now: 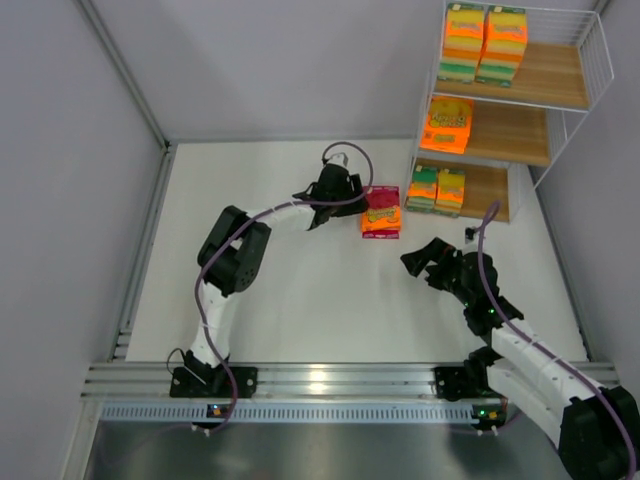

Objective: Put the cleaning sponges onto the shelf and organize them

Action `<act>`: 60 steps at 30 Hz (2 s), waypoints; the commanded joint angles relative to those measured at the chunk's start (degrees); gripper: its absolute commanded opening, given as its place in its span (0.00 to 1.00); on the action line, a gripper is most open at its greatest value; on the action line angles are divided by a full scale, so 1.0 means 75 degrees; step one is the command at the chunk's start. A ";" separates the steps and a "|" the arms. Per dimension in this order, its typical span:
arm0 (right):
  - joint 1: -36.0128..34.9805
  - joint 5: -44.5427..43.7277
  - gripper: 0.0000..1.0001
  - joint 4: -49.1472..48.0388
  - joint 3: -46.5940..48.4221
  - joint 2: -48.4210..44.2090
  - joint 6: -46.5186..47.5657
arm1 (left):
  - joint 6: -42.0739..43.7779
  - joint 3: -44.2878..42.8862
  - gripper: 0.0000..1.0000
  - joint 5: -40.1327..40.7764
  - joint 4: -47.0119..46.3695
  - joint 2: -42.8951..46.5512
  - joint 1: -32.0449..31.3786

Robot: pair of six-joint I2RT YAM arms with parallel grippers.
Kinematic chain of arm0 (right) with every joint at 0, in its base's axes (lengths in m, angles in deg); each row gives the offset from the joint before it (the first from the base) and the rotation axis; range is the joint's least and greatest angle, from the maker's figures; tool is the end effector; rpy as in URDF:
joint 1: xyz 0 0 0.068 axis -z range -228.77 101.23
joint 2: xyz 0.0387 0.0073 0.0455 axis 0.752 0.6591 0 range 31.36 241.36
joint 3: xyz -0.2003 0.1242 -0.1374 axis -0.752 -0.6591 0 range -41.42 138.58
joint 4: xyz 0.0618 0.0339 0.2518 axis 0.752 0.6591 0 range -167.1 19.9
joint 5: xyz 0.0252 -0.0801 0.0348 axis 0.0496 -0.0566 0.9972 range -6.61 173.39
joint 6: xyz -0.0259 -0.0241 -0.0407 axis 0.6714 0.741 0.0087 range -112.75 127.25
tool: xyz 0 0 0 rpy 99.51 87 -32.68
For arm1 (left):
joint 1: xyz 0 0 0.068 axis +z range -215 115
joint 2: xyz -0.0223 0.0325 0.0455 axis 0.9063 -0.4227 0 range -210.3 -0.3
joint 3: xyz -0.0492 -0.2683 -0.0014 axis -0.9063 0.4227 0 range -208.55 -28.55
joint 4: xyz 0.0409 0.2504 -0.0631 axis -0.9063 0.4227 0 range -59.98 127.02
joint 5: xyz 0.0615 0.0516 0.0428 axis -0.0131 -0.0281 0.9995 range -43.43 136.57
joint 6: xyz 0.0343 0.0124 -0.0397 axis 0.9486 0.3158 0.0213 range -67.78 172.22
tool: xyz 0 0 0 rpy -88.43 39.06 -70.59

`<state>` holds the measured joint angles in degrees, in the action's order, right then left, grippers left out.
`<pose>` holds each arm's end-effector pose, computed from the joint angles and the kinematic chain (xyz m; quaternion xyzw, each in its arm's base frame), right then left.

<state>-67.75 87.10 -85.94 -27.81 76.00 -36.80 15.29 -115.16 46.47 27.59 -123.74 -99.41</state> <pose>0.1642 0.0591 0.1827 0.1624 0.8137 0.3143 0.4613 0.4026 -0.2759 0.1730 -0.0190 0.8843 -0.2726 0.3785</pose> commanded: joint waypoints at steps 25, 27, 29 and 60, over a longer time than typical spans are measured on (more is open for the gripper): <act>-0.0129 -0.0143 0.99 0.0078 0.0295 0.0129 -0.0021 | -0.0232 0.0929 0.00 -0.0432 -0.0273 0.1280 -0.0040; -0.0129 -0.0061 0.99 -0.0063 0.0330 0.0234 -0.0021 | -0.0244 0.1538 0.00 -0.0444 -0.0284 0.1899 -0.0052; -0.0117 0.0033 0.99 -0.0122 0.0423 0.0317 0.0002 | -0.0268 0.2227 0.00 -0.0549 -0.0284 0.2323 -0.0052; -0.1500 0.0502 0.84 -0.3789 0.0096 0.2966 -0.2352 | -0.1603 0.5196 0.00 -0.0724 -0.0635 0.5501 -0.1025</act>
<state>-78.00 91.67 -107.88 -26.77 98.34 -52.41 4.63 -76.67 43.52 26.95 -84.88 -106.93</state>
